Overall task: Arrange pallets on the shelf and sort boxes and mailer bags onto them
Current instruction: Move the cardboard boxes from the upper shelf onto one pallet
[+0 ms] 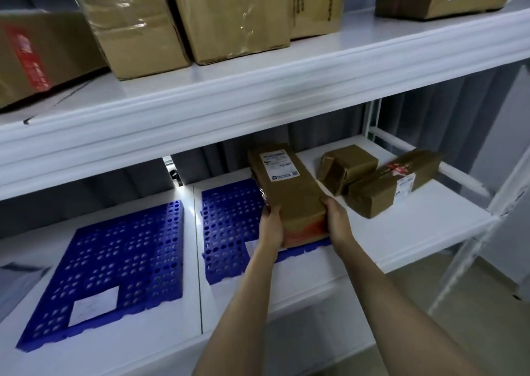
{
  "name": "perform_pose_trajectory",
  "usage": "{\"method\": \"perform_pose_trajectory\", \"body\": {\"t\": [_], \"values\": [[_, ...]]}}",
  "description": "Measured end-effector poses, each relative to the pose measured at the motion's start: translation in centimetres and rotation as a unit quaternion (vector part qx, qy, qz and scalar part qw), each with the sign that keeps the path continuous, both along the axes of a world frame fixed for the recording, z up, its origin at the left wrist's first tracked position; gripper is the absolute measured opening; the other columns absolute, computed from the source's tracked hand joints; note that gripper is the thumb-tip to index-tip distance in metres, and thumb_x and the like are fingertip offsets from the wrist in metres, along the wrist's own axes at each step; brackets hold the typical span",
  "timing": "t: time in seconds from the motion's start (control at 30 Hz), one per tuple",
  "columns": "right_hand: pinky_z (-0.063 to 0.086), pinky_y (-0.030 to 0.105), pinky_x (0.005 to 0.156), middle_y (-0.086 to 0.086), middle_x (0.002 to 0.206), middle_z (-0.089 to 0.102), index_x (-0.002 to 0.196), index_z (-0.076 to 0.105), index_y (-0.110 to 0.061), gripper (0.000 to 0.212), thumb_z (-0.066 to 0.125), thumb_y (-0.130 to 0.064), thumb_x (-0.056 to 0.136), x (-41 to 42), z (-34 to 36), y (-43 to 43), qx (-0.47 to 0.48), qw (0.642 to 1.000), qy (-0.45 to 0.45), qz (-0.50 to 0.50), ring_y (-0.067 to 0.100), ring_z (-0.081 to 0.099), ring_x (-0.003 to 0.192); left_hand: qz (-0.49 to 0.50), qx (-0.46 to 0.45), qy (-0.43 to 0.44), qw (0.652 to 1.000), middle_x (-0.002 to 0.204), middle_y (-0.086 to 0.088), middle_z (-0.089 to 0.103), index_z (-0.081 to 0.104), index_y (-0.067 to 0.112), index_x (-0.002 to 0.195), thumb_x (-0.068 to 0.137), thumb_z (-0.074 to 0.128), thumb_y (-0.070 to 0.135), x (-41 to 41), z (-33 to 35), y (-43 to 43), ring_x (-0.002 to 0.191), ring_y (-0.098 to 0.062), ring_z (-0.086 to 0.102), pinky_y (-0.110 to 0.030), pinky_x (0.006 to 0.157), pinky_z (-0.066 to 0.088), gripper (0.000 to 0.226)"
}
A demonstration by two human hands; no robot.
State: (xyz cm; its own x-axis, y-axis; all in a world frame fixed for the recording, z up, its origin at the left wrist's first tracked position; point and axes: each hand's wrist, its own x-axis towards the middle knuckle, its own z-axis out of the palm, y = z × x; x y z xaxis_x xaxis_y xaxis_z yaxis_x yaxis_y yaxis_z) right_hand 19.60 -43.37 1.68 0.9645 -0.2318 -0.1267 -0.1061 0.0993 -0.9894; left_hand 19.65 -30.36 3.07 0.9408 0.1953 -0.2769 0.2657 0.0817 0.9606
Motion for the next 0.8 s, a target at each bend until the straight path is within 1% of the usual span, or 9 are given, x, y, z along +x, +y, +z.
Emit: {"method": "perform_pose_trajectory", "body": {"t": [0.1, 0.27, 0.3, 0.37, 0.43, 0.53, 0.63, 0.7, 0.8], "values": [[0.037, 0.025, 0.086, 0.002, 0.118, 0.059, 0.130, 0.056, -0.013, 0.039, 0.035, -0.028, 0.101, 0.3, -0.4, -0.3, -0.018, 1.000, -0.017, -0.002, 0.016, 0.054, 0.106, 0.034, 0.017, -0.012, 0.999, 0.118, -0.012, 0.062, 0.051, 0.008, 0.128, 0.102, 0.037, 0.027, -0.1, 0.0, -0.6, 0.099, -0.025, 0.059, -0.032, 0.081, 0.046, 0.035], [0.038, 0.025, 0.087, 0.002, 0.118, 0.059, 0.131, 0.055, -0.011, 0.037, 0.038, -0.025, 0.101, 0.5, -0.9, -0.8, -0.011, 0.999, -0.035, 0.015, 0.017, 0.054, 0.106, 0.048, 0.060, -0.026, 0.997, 0.119, -0.010, 0.060, 0.050, 0.006, 0.128, 0.102, 0.036, 0.025, -0.4, 0.4, -1.0, 0.093, -0.018, 0.055, -0.020, 0.065, 0.042, 0.035], [0.038, 0.025, 0.087, 0.002, 0.118, 0.059, 0.131, 0.055, -0.011, 0.037, 0.038, -0.023, 0.101, 0.6, -1.1, -0.8, -0.010, 0.999, -0.041, 0.016, 0.017, 0.054, 0.107, 0.051, 0.072, -0.031, 0.996, 0.121, -0.009, 0.058, 0.046, 0.007, 0.133, 0.103, 0.035, 0.023, -0.6, 0.6, -1.1, 0.095, -0.018, 0.054, -0.018, 0.067, 0.042, 0.037], [0.038, 0.025, 0.088, 0.003, 0.119, 0.058, 0.132, 0.054, -0.011, 0.036, 0.038, -0.023, 0.101, 0.6, -1.1, -0.9, -0.017, 0.998, -0.049, 0.021, 0.017, 0.054, 0.108, 0.058, 0.087, -0.057, 0.993, 0.135, -0.009, 0.051, 0.031, 0.012, 0.148, 0.103, 0.034, 0.021, -0.9, 0.8, -1.3, 0.113, -0.022, 0.052, -0.021, 0.084, 0.043, 0.045], [0.038, 0.025, 0.088, 0.003, 0.120, 0.058, 0.134, 0.052, -0.011, 0.038, 0.038, -0.024, 0.102, 0.6, -1.1, -1.0, -0.017, 0.998, -0.046, 0.029, 0.017, 0.053, 0.108, 0.062, 0.113, -0.093, 0.987, 0.143, -0.008, 0.045, 0.020, 0.020, 0.152, 0.104, 0.033, 0.020, -1.2, 0.9, -1.5, 0.123, -0.021, 0.047, -0.025, 0.094, 0.038, 0.049], [0.037, 0.025, 0.087, 0.002, 0.121, 0.057, 0.137, 0.050, -0.012, 0.039, 0.038, -0.026, 0.102, 0.4, -0.9, -1.2, -0.016, 0.998, -0.044, 0.037, 0.016, 0.052, 0.108, 0.056, 0.144, -0.119, 0.981, 0.143, -0.006, 0.046, 0.023, 0.027, 0.151, 0.104, 0.030, 0.016, -1.2, 0.8, -1.6, 0.114, -0.014, 0.046, -0.028, 0.103, 0.040, 0.049], [0.040, 0.026, 0.089, 0.004, 0.127, 0.058, 0.137, 0.049, -0.014, 0.041, 0.037, -0.028, 0.102, 0.5, -1.1, -1.4, -0.034, 0.997, -0.050, 0.049, 0.018, 0.054, 0.112, 0.050, 0.184, -0.130, 0.973, 0.140, -0.009, 0.047, 0.026, 0.028, 0.151, 0.103, 0.029, 0.011, -1.2, 0.8, -1.5, 0.112, -0.016, 0.048, -0.035, 0.106, 0.041, 0.051], [0.041, 0.027, 0.090, 0.005, 0.127, 0.058, 0.138, 0.049, -0.015, 0.041, 0.036, -0.030, 0.102, 0.4, -1.1, -1.5, -0.042, 0.996, -0.050, 0.060, 0.019, 0.055, 0.112, 0.040, 0.249, -0.144, 0.957, 0.143, -0.013, 0.042, 0.027, 0.027, 0.151, 0.102, 0.029, 0.009, -1.4, 0.9, -1.6, 0.122, -0.022, 0.045, -0.036, 0.110, 0.037, 0.052], [0.040, 0.025, 0.086, 0.004, 0.123, 0.058, 0.135, 0.050, -0.015, 0.039, 0.035, -0.031, 0.103, 0.0, -0.8, -1.8, -0.062, 0.994, -0.058, 0.066, 0.017, 0.054, 0.107, 0.019, 0.400, -0.139, 0.906, 0.155, -0.013, 0.023, 0.033, 0.023, 0.149, 0.101, 0.030, 0.011, -1.7, 1.4, -1.7, 0.141, -0.031, 0.024, -0.042, 0.111, 0.030, 0.049]]}}
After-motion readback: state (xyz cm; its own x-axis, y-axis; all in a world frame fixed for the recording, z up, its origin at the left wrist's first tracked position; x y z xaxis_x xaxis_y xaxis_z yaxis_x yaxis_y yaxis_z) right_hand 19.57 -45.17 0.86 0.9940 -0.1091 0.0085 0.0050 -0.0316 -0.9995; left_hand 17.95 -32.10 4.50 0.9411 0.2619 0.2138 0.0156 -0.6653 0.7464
